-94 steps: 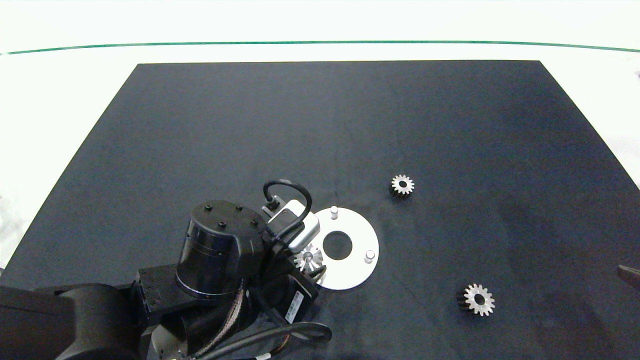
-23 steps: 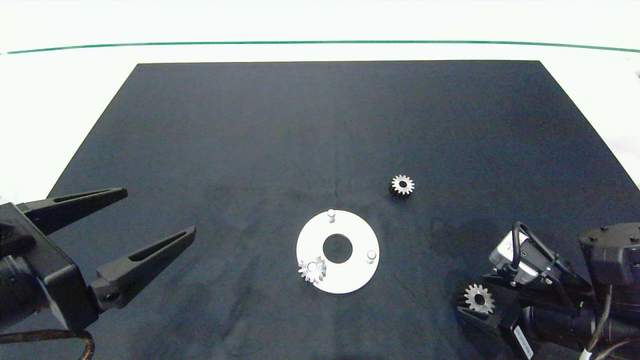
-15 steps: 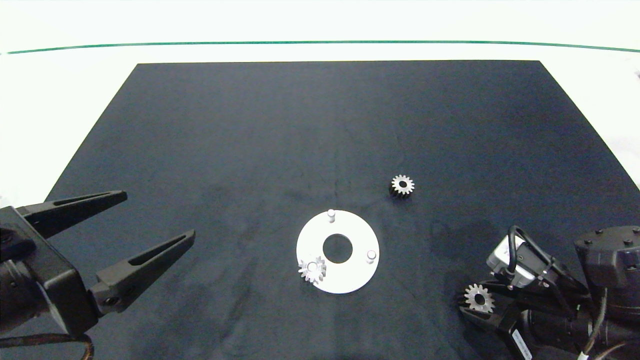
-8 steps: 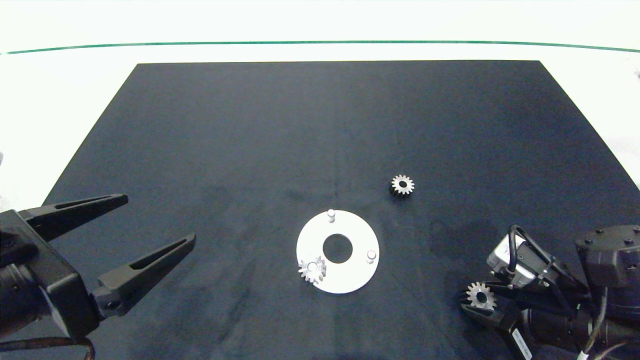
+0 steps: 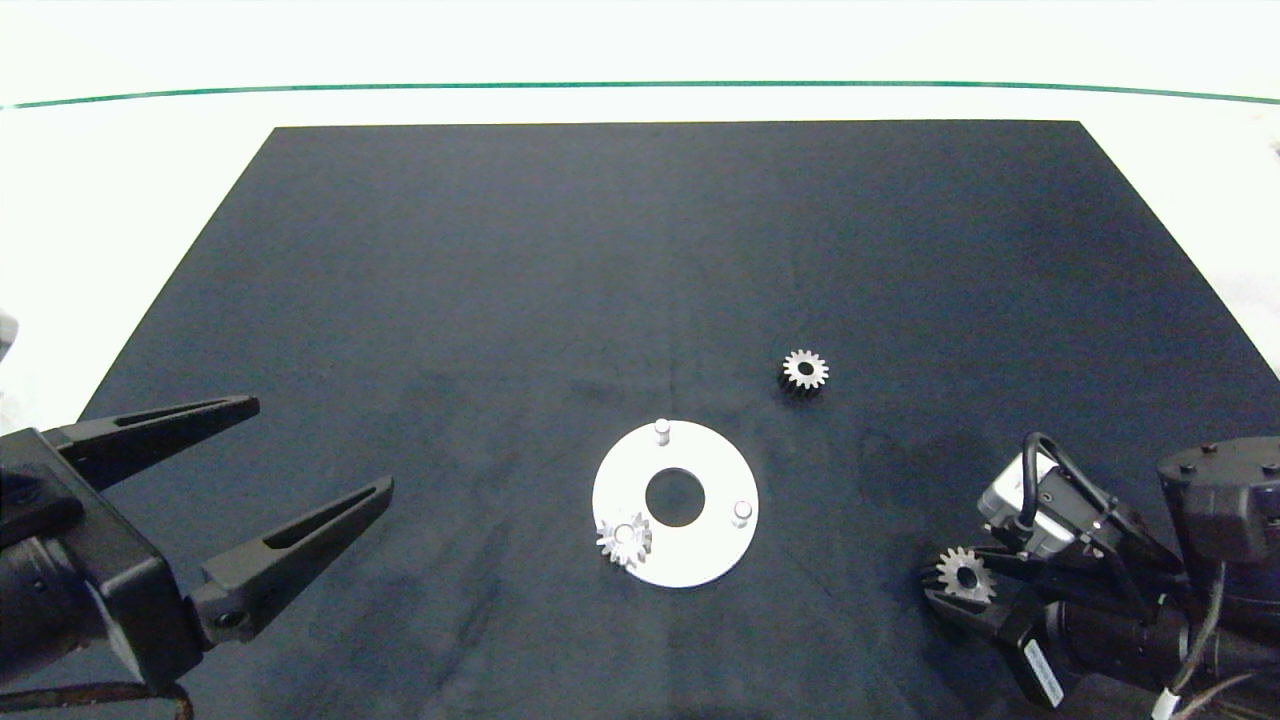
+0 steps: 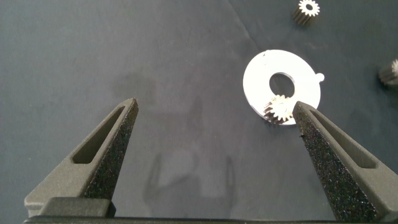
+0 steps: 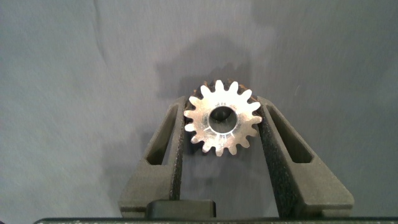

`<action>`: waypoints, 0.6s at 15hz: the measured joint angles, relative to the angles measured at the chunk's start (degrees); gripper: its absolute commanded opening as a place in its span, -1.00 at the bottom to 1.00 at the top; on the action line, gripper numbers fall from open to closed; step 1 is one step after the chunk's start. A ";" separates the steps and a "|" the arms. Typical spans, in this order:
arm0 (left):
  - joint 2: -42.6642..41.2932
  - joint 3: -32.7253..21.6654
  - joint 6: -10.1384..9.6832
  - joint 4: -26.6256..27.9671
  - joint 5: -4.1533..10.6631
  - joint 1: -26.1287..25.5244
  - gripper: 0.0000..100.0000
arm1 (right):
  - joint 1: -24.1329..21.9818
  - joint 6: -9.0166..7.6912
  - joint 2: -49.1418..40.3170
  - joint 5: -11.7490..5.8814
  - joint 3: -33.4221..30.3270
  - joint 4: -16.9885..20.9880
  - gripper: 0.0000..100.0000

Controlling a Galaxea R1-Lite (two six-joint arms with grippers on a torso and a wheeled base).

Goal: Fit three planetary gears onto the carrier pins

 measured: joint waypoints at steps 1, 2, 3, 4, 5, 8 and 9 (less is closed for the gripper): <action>-0.11 0.11 -0.01 0.02 -0.02 0.00 1.00 | 0.10 0.07 -0.11 0.02 -0.96 0.09 -0.50; -0.28 0.22 0.00 0.00 0.00 0.00 1.00 | 0.16 0.11 -0.18 0.02 -1.76 0.22 -0.50; -0.52 0.51 0.00 0.02 0.00 0.00 1.00 | 0.35 0.18 -0.18 0.06 -2.80 0.13 -0.50; -0.72 0.71 0.00 0.00 0.00 0.00 1.00 | 0.62 0.20 -0.13 0.02 -3.38 0.16 -0.50; -0.96 0.96 0.00 0.05 0.00 0.00 1.00 | 1.34 0.38 -0.10 0.02 -3.99 0.27 -0.50; -1.44 1.16 0.05 0.00 0.02 0.00 1.00 | 4.29 1.35 0.33 0.00 -6.00 0.48 -0.50; -1.52 1.21 0.09 0.00 0.05 0.00 1.00 | 5.23 2.23 0.63 -0.11 -6.85 0.59 -0.50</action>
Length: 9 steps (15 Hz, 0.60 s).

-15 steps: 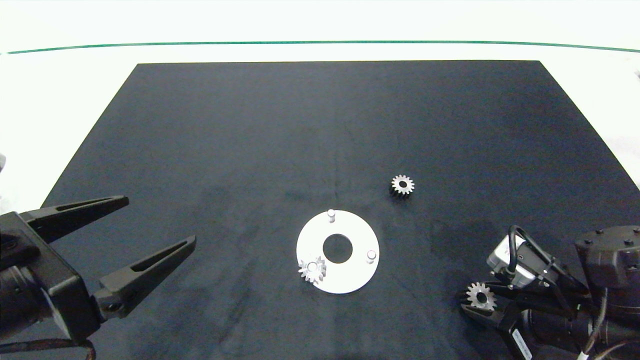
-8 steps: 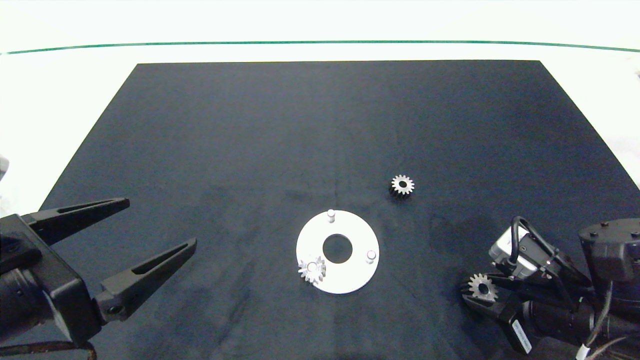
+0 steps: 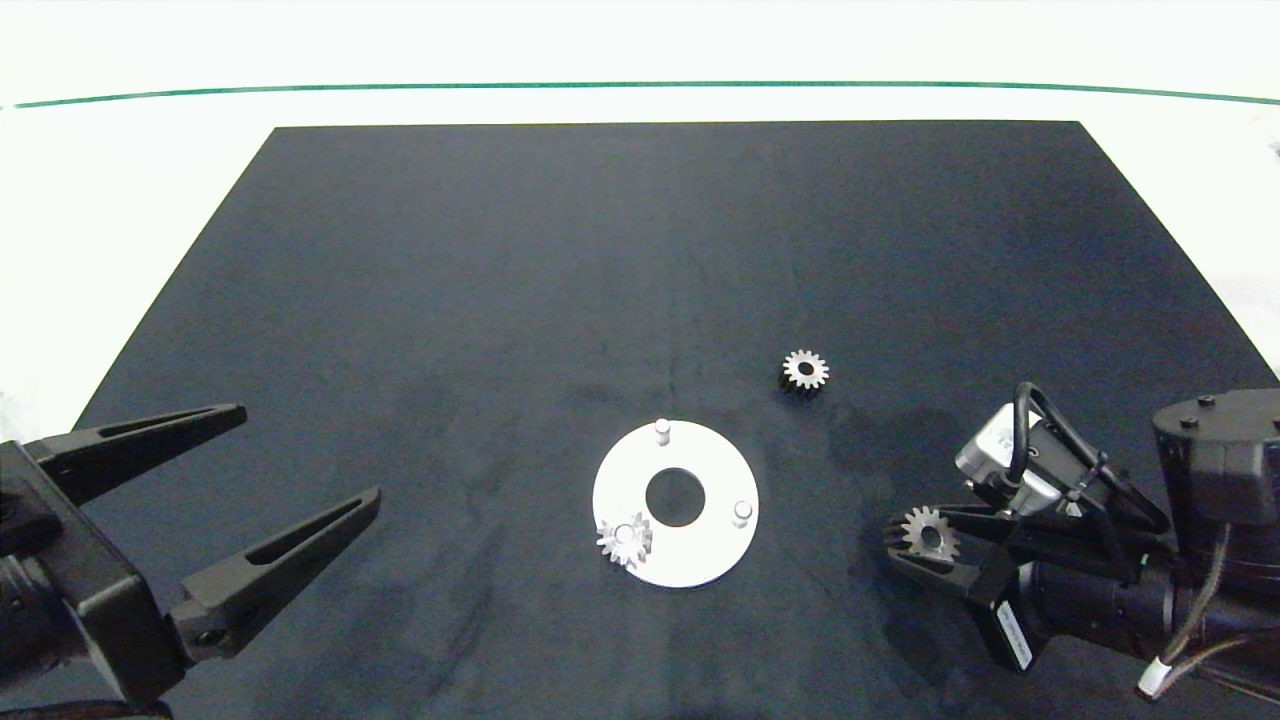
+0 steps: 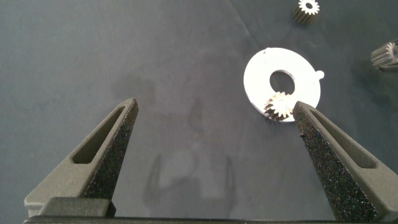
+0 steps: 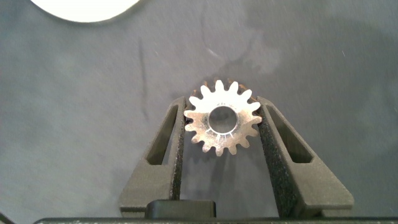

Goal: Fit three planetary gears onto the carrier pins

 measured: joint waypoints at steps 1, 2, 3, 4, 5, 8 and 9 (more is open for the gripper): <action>-0.05 0.13 0.00 0.00 0.00 0.00 1.00 | 1.05 1.18 0.52 -0.33 -1.19 -0.01 -0.50; -0.07 0.48 0.00 0.02 0.00 0.00 1.00 | 1.96 1.93 1.38 -0.78 -2.60 0.00 -0.50; -0.10 0.68 0.00 0.00 0.02 0.02 1.00 | 2.62 2.18 2.32 -1.00 -3.86 0.02 -0.50; -0.10 0.91 0.00 0.02 -0.02 0.04 1.00 | 3.15 2.29 3.32 -1.02 -5.16 0.05 -0.50; -0.10 1.07 0.00 0.00 0.00 0.04 1.00 | 3.64 2.40 4.25 -1.11 -6.31 0.13 -0.50; -0.10 1.21 -0.01 0.02 0.00 0.04 1.00 | 6.03 4.16 6.92 -1.27 -10.29 2.97 -0.50; -0.10 1.21 0.00 0.02 0.00 0.17 1.00 | 6.75 4.82 7.56 -1.44 -11.62 4.35 -0.50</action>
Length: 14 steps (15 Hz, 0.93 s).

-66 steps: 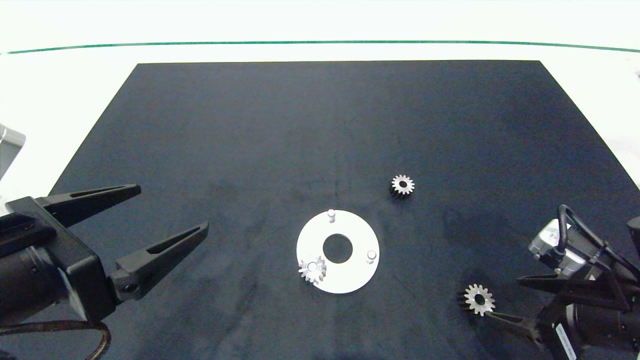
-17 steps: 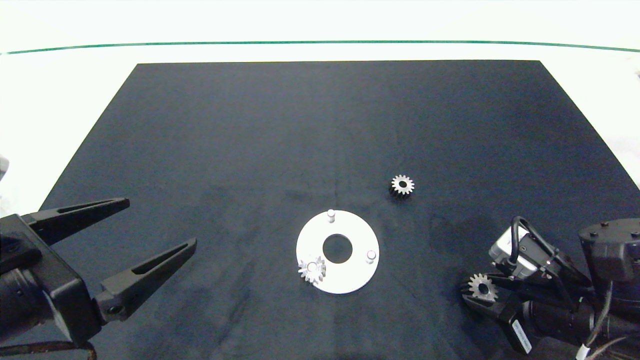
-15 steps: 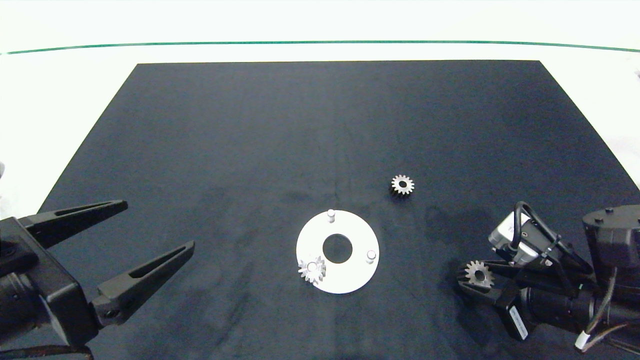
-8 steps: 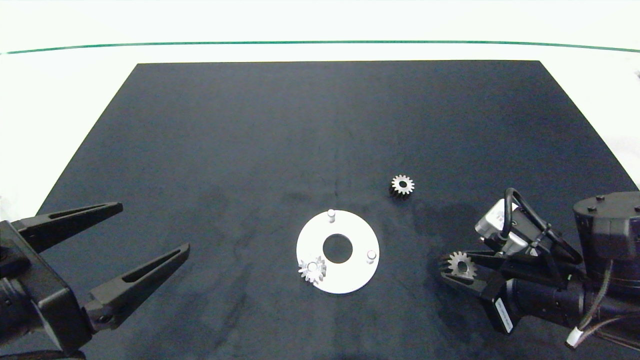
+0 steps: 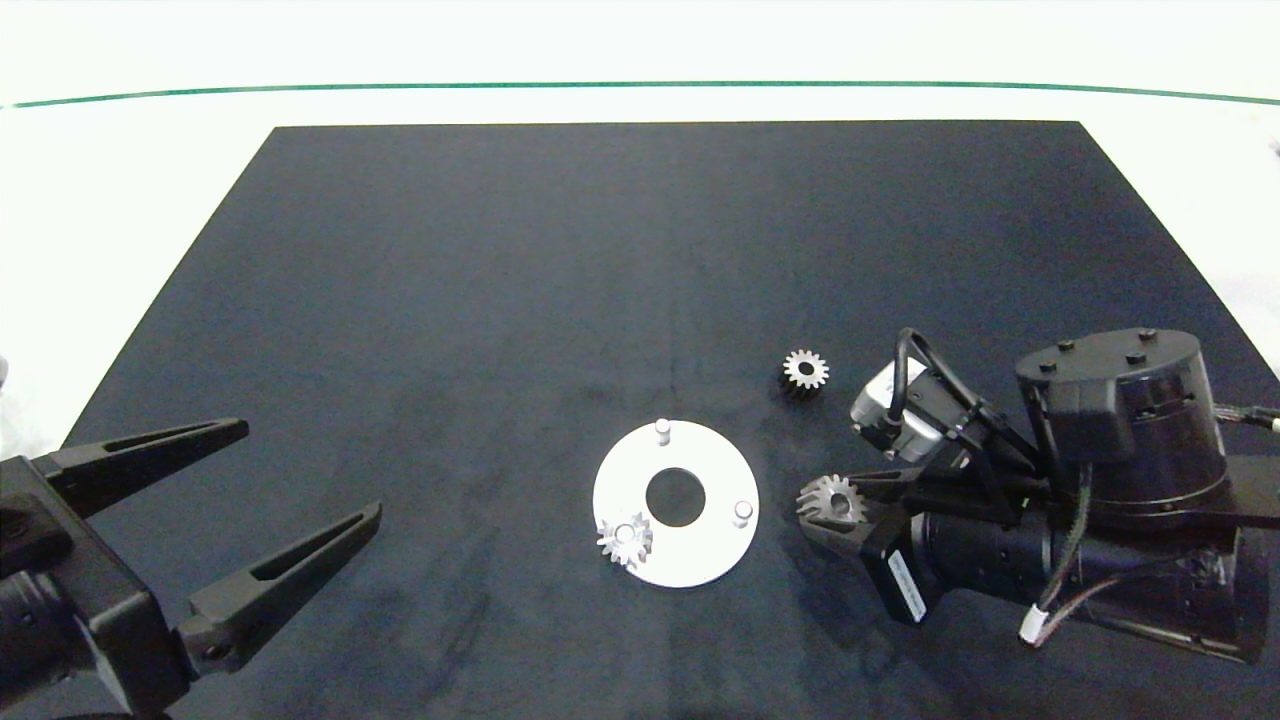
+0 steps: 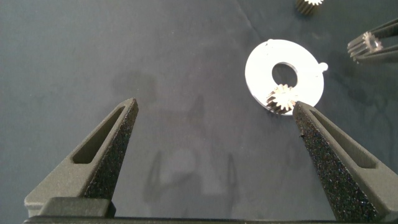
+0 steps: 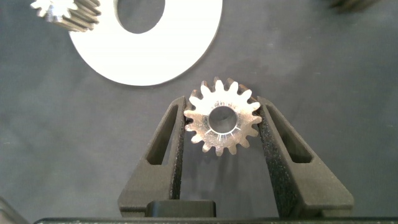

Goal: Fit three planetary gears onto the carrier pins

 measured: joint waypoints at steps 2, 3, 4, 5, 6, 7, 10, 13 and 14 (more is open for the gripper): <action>0.00 0.01 0.11 0.00 0.00 0.35 1.00 | 1.32 0.54 1.22 -0.49 -2.86 2.12 -0.50; 0.00 0.01 0.24 0.00 0.02 0.44 1.00 | 1.79 0.56 1.77 -0.88 -3.91 2.34 -0.50; -0.01 0.01 0.29 0.00 0.00 0.49 1.00 | 2.32 0.56 2.34 -1.40 -4.95 2.61 -0.50; -0.04 0.01 0.29 -0.02 0.02 0.50 1.00 | 2.68 0.59 2.79 -1.67 -5.71 3.02 -0.50; -0.06 0.01 0.29 0.00 0.02 0.52 1.00 | 3.19 0.59 3.22 -1.73 -6.47 4.08 -0.50; -0.06 0.01 0.29 0.00 0.00 0.55 1.00 | 3.78 0.59 3.72 -1.76 -7.49 5.32 -0.50; -0.06 0.01 0.29 0.00 0.00 0.61 1.00 | 4.85 0.59 4.99 -1.90 -9.58 6.58 -0.50; -0.09 0.06 0.27 -0.02 0.02 0.61 1.00 | 5.27 0.52 6.14 -2.26 -10.47 6.62 -0.50; -0.11 0.09 0.27 0.00 0.00 0.61 1.00 | 5.53 0.50 6.62 -2.36 -10.76 6.69 -0.50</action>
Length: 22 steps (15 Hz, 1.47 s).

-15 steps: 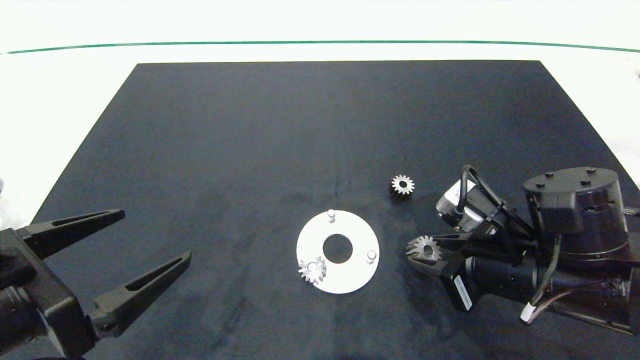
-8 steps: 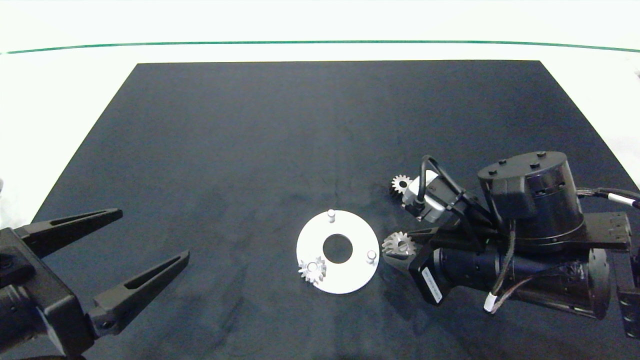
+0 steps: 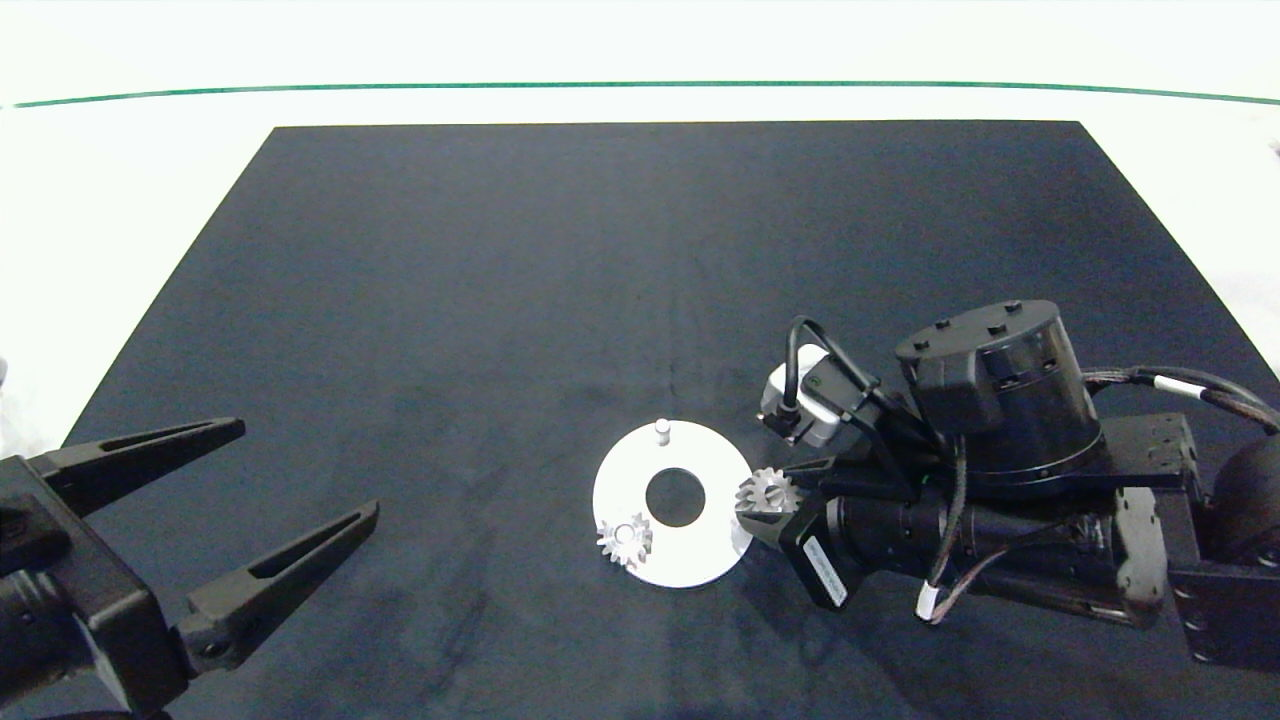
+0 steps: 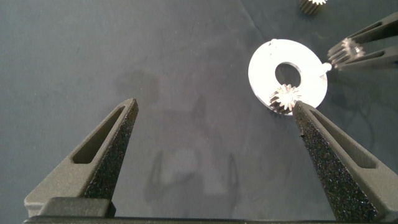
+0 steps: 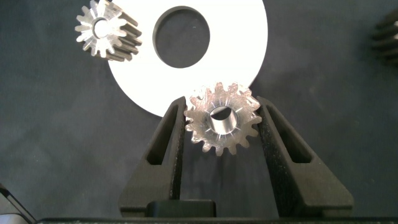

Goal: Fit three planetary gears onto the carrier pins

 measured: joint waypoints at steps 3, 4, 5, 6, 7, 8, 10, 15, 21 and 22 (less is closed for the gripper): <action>-0.01 0.00 0.00 0.00 0.00 0.00 1.00 | 0.89 0.00 1.40 -0.80 -0.94 0.26 -0.50; -0.04 0.00 0.00 -0.02 0.00 0.00 1.00 | 1.08 -0.05 1.84 -1.11 -1.13 0.26 -0.50; -0.04 0.00 0.00 0.00 0.00 0.00 1.00 | 1.17 -0.11 2.15 -1.35 -1.30 0.24 -0.50; -0.04 0.00 0.00 0.00 0.00 0.00 1.00 | 1.22 -0.16 2.39 -1.49 -1.46 0.26 -0.50; -0.04 0.00 0.00 0.00 0.02 0.00 1.00 | 1.27 -0.24 2.56 -1.57 -1.49 0.26 -0.50; -0.04 0.02 -0.02 0.00 0.02 0.00 1.00 | 1.28 -0.24 2.69 -1.60 -1.49 0.24 -0.50; -0.06 0.17 -0.02 -0.02 0.00 0.00 1.00 | 1.27 -0.27 2.93 -1.66 -1.57 0.24 -0.50; -0.20 0.33 -0.02 0.00 0.02 0.00 1.00 | 1.44 -0.30 4.11 -1.90 -2.33 0.26 -0.50; -0.89 1.30 0.00 0.00 -0.05 0.00 1.00 | 2.44 -0.35 5.89 -2.57 -5.72 2.15 -0.50; -1.02 1.39 -0.02 0.00 -0.05 0.00 1.00 | 2.73 -0.38 6.01 -2.60 -5.90 2.65 -0.50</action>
